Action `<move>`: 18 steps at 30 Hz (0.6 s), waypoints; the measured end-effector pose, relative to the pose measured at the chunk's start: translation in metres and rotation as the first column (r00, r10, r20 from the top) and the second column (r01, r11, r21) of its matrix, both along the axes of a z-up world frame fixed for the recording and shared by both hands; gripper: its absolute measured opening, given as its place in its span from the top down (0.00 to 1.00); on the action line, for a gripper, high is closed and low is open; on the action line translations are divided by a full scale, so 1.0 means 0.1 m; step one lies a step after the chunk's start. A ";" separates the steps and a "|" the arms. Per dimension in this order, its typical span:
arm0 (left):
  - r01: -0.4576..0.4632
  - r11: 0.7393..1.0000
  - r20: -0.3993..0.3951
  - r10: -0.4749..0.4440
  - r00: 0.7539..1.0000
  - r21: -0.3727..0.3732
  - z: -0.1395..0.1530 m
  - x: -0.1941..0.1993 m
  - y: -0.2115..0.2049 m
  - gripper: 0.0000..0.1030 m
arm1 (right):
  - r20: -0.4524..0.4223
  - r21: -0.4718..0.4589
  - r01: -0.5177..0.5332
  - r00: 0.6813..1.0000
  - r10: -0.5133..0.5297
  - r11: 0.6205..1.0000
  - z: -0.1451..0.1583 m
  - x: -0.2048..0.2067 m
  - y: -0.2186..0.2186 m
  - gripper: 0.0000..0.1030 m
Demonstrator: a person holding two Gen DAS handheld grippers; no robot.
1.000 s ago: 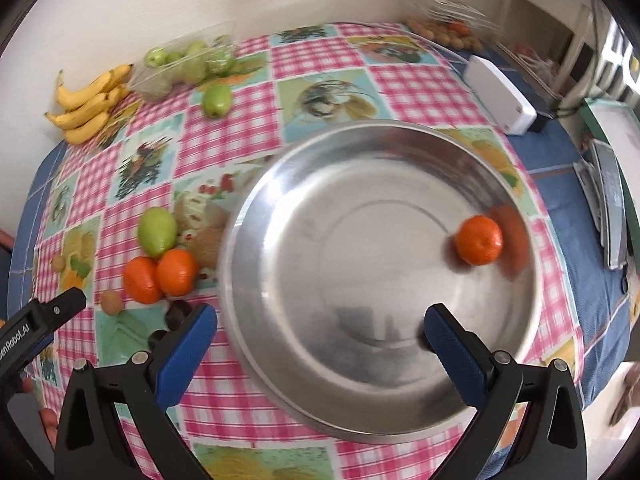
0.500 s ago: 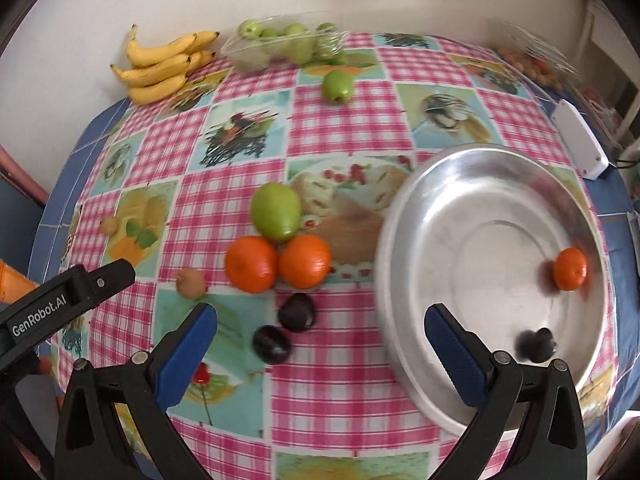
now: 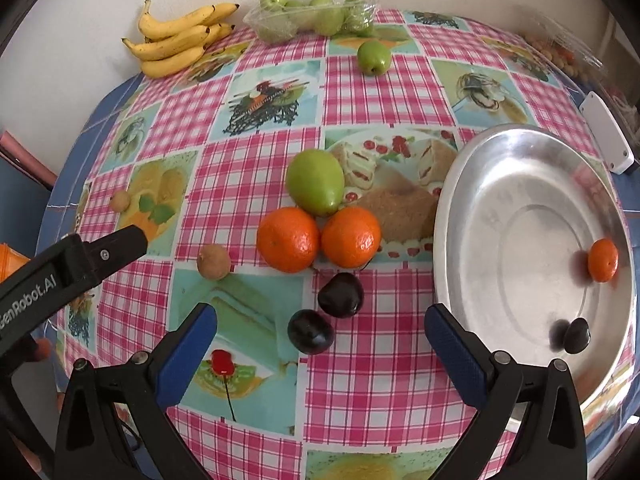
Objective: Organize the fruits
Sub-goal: 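Grasp the second dark plum with the right tool while the left tool grasps the kiwi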
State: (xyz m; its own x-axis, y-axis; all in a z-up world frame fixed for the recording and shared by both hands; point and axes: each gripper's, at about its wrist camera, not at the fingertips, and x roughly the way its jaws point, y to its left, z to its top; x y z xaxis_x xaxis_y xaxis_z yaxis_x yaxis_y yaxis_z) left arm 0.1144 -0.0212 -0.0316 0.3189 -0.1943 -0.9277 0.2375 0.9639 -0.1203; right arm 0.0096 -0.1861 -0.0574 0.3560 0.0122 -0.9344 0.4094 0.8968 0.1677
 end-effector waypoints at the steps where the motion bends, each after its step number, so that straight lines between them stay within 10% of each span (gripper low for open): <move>1: 0.008 1.000 -0.004 -0.008 1.000 0.015 -0.01 -0.01 -0.03 0.00 | -0.007 -0.008 0.001 1.000 -0.001 1.000 0.00 0.00 0.00 0.00; 6: 0.053 0.999 -0.013 -0.053 0.999 -0.005 -0.04 -0.05 -0.14 0.03 | -0.009 -0.019 0.003 1.000 -0.003 1.000 -0.01 0.00 0.02 0.08; 9: 0.075 0.997 -0.031 -0.076 0.997 -0.029 -0.07 -0.05 -0.18 0.15 | -0.022 -0.015 0.003 1.000 -0.003 1.000 -0.04 0.00 0.02 0.33; 18: 0.138 0.988 -0.058 -0.142 0.988 -0.065 -0.19 -0.06 -0.35 0.48 | -0.066 0.000 -0.006 0.998 0.006 1.000 -0.18 0.02 0.07 0.56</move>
